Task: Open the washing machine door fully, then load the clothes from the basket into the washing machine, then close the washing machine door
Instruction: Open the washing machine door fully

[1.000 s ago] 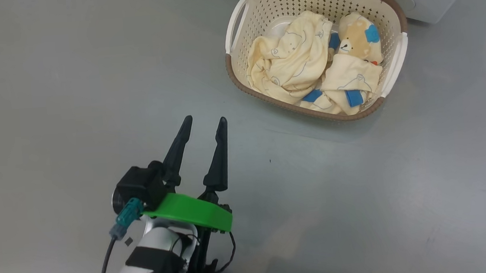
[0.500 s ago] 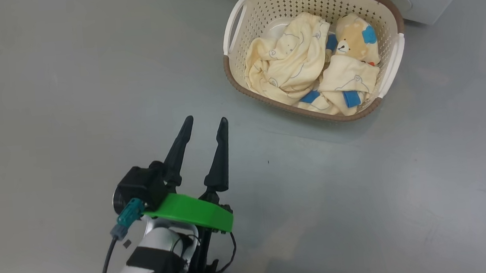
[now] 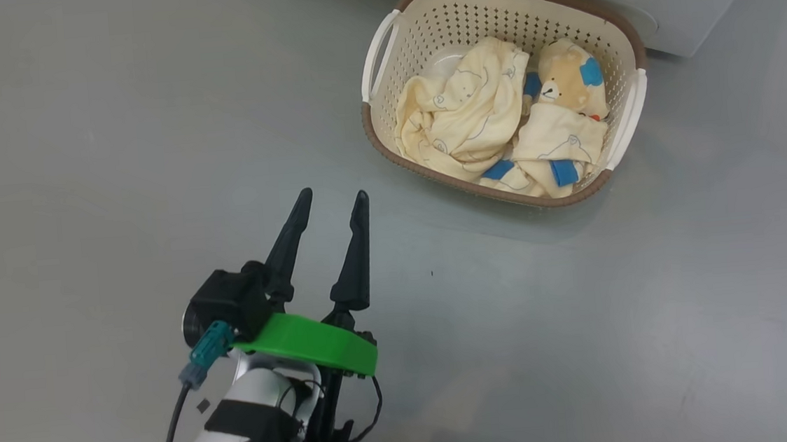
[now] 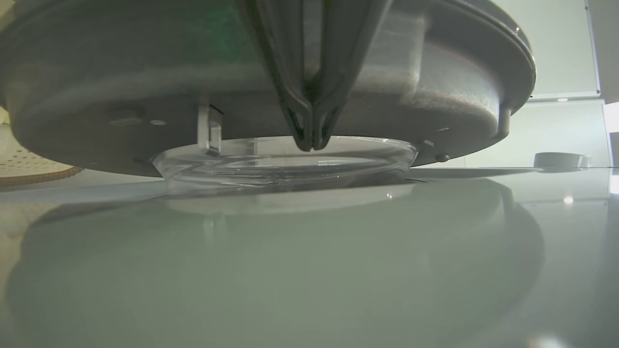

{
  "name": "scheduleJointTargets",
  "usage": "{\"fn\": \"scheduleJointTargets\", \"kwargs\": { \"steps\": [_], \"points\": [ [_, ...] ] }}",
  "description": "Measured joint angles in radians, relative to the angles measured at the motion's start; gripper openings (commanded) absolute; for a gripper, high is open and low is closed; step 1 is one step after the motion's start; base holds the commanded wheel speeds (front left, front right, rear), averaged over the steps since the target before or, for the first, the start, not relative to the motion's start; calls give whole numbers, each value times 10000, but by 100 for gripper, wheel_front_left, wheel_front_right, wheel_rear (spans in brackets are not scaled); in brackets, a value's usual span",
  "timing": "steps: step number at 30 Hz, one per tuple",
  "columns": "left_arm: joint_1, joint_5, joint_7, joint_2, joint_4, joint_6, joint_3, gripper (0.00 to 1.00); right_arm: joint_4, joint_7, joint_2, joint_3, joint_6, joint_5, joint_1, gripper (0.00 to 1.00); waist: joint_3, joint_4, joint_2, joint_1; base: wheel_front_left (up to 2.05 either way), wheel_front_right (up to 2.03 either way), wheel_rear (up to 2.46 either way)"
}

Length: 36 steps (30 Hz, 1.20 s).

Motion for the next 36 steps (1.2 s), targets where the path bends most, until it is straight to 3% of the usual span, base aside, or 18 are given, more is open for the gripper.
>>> {"fn": "scheduleJointTargets", "kwargs": {
  "steps": [23, 36],
  "points": [
    [337, 222, 0, 6, 190, -38, 2, 100, -148, 757, 698, -119, 0, 6, 1579, 0, -870, -383, 0, -1, 0, 0, 0],
    [345, 384, 0, 10, 326, -59, 46, 100, -566, 1335, 988, 602, 0, 173, 2262, 0, -1167, -569, 0, -1, 0, 0, 0]
  ]
}}
